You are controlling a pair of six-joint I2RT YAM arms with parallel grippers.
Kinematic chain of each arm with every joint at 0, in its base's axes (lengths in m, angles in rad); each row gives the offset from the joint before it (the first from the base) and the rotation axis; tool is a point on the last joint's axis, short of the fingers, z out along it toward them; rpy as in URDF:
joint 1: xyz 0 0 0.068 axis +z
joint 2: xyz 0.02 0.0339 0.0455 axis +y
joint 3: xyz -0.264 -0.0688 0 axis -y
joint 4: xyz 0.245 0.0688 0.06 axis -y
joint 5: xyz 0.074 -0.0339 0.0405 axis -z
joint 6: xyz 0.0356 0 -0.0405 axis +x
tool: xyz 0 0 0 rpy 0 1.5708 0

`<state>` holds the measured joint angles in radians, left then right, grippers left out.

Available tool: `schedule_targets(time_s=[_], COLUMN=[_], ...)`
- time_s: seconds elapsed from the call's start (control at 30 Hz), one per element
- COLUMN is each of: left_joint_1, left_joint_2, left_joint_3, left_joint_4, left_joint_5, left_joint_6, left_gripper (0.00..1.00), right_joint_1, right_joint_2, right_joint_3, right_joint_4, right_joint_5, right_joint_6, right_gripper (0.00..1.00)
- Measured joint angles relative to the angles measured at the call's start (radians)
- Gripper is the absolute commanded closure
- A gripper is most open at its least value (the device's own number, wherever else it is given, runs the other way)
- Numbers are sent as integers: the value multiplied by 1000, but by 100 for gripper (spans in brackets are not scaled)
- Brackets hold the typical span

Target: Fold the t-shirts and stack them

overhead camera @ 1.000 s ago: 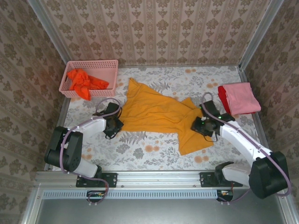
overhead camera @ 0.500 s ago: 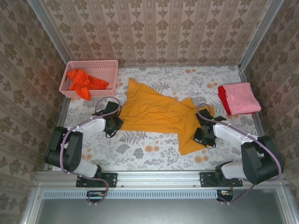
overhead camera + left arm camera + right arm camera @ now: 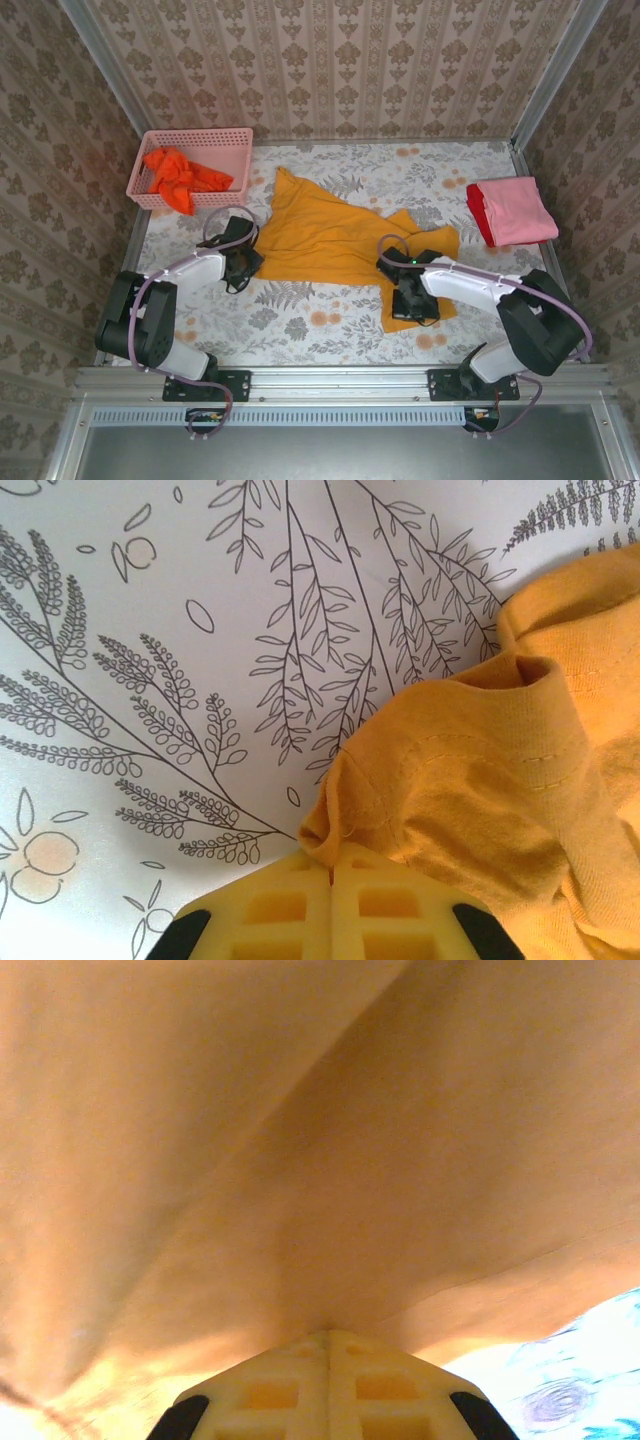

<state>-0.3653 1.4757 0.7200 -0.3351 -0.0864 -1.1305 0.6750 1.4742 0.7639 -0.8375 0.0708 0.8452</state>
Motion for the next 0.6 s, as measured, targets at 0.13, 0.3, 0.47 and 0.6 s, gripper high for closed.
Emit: schedule_targets(time_s=[0.13,0.3,0.47,0.6], left_joint_1=[13,18,20,20], left_joint_2=[-7,-7,-7,-7], left_joint_3=[0,0,0,0], left_joint_4=[0,0,0,0], left_joint_5=[0,0,0,0], left_joint_6=[2,9,13,18], left_gripper=[100,100,100,100], right_joint_1=[115,214,174,90], right_joint_2=[7,8,-21,-97], right_joint_3=[-4,-2,31,8], right_joint_4=[0,8,23,100], right_joint_5=[-43,-88,-17,36], right_joint_6=[68,130,124,119], right_gripper=[100,100,92,93])
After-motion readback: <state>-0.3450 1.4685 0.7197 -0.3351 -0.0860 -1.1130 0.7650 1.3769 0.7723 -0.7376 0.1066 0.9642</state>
